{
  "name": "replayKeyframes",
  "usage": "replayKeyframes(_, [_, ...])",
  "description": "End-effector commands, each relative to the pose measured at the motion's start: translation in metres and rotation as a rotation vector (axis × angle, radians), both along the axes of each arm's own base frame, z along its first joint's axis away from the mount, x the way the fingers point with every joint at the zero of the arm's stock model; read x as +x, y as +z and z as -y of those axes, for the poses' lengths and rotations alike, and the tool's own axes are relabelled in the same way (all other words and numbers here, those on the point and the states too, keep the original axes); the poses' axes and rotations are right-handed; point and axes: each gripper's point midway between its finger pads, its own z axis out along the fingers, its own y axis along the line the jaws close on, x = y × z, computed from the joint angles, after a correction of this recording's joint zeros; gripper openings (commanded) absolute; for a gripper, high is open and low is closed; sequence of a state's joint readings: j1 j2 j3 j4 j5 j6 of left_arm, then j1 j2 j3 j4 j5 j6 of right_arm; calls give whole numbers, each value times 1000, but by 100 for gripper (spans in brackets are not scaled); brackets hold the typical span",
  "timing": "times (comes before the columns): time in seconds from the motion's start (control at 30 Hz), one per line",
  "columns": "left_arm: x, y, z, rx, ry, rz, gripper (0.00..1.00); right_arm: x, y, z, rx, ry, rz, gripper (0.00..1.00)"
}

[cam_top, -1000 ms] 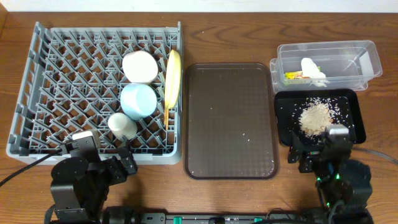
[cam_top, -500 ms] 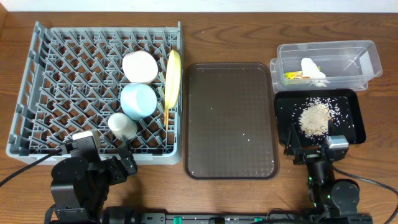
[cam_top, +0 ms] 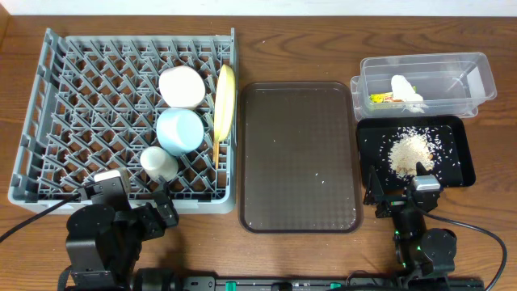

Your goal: Sort waste into correct bins and load items into the dishwasher rack

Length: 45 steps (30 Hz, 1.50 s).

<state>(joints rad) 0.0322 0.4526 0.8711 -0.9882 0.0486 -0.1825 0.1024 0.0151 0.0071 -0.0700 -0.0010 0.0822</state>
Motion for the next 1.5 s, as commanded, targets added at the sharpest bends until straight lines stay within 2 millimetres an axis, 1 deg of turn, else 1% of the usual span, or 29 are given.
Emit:
replayKeyframes(0.0, [0, -2, -1, 7, 4, -6, 100, -1, -1, -3, -9, 13, -2, 99])
replayKeyframes(0.8, [-1, -3, -1, 7, 5, -5, 100, -1, -1, -3, -9, 13, -2, 99])
replayKeyframes(0.87, [-3, -5, -4, 28, 10, 0, 100, -1, -1, -3, -9, 13, -2, 99])
replayKeyframes(0.93, [-6, -13, -6, 33, 18, -1, 100, -1, -1, -3, -9, 13, -2, 99])
replayKeyframes(1.0, [-7, -26, -6, 32, 18, 0, 100, -1, -1, -3, -9, 13, -2, 99])
replayKeyframes(1.07, [-5, -39, -6, 33, 18, 23, 100, -1, -1, -3, -9, 13, -2, 99])
replayKeyframes(1.2, [10, -66, -6, 35, 20, 101, 100, -1, -1, -3, -9, 13, -2, 99])
replayKeyframes(1.27, [19, -76, -6, 36, 20, 158, 100, -1, -1, -3, -9, 13, -2, 99])
replayKeyframes(1.4, [37, -87, -7, 38, 22, 284, 100, -1, -1, -3, -9, 13, -2, 99])
replayKeyframes(1.47, [43, -89, -7, 39, 23, 338, 100, -1, -1, -3, -9, 13, -2, 99])
